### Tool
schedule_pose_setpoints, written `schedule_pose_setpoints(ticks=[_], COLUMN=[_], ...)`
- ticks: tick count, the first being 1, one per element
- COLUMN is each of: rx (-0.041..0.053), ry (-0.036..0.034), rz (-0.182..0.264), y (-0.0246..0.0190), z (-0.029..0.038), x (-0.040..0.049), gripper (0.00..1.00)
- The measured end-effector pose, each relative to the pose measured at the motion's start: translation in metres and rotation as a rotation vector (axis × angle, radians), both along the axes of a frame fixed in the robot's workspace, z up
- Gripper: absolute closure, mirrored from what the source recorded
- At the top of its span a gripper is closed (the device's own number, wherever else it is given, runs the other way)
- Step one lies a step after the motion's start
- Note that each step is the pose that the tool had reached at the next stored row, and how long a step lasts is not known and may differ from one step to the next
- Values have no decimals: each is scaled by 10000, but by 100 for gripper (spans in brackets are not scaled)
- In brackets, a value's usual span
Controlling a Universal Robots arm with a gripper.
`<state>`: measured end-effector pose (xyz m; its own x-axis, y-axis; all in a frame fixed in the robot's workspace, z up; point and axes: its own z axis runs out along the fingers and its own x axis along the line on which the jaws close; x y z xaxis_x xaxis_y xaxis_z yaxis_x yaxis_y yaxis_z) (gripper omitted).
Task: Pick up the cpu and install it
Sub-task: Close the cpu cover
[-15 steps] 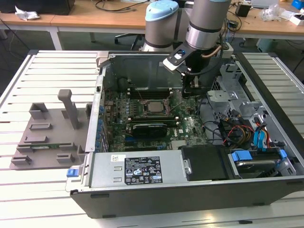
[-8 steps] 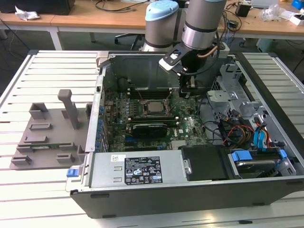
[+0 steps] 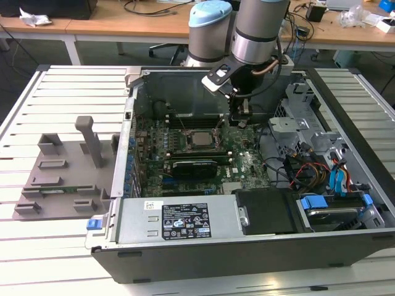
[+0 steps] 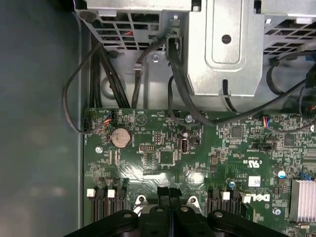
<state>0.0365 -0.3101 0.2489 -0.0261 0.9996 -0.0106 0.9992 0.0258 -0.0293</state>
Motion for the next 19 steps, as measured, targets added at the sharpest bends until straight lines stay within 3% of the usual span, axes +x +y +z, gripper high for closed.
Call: schedule_pose_setpoints(ticks=[7,19], rx=[0,0], ry=[0,-1], rz=[0,0], y=[0,0], z=[0,0], x=[-138,-279], gripper=[89,89])
